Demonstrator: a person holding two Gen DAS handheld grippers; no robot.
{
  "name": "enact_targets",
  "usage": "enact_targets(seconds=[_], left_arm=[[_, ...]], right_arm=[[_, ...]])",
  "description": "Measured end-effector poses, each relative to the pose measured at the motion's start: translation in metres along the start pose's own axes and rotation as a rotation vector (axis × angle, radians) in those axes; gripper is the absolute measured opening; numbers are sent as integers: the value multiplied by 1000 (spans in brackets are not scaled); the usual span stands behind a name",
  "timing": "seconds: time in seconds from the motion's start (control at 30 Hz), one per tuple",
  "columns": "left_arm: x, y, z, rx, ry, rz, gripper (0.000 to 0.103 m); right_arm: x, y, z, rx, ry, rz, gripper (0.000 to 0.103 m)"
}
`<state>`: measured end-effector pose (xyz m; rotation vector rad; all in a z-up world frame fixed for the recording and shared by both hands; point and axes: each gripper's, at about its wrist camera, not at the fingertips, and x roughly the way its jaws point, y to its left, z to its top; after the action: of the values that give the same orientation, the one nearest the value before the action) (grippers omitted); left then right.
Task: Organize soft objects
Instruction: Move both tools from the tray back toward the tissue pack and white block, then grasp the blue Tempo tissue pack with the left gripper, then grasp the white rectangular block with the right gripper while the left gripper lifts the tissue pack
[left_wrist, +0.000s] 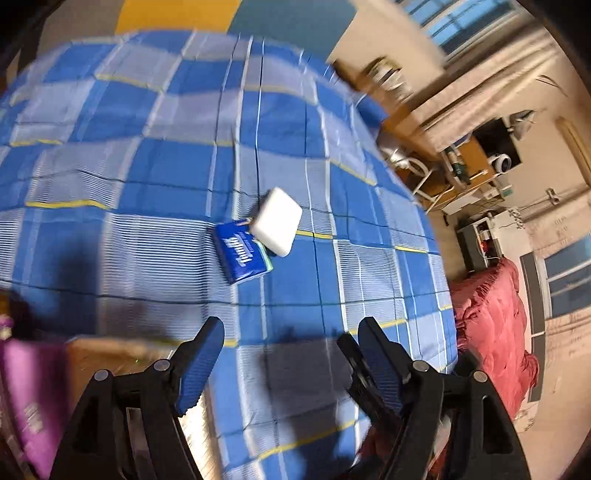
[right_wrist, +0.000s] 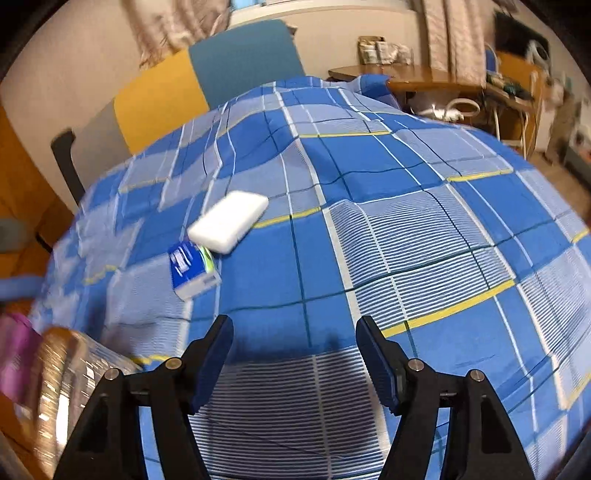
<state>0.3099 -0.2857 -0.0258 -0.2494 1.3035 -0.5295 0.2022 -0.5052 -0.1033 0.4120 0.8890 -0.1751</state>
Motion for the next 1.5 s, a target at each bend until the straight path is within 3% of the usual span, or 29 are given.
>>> enact_targets(seconds=[0.27,0.57,0.7,0.73,1.17,1.5], left_arm=[[105,13,34,-155,110,148,76],[147,21,44,-119,90,282,76],[152,32,45,-129,74,307,66],[150,32,44,-116,61,309,57],[114,56,45,-175,51,189,54],[41,24,28,-101,-74,40,55]], right_arm=[[-1,-32,8,168,29,22,73],[-3,-42,10,232,39,53,73],[-2,-40,10,225,45,56,73],[-2,-40,10,224,46,55,73],[8,-42,9,223,55,43,73],[13,-20,9,109,38,72,74]])
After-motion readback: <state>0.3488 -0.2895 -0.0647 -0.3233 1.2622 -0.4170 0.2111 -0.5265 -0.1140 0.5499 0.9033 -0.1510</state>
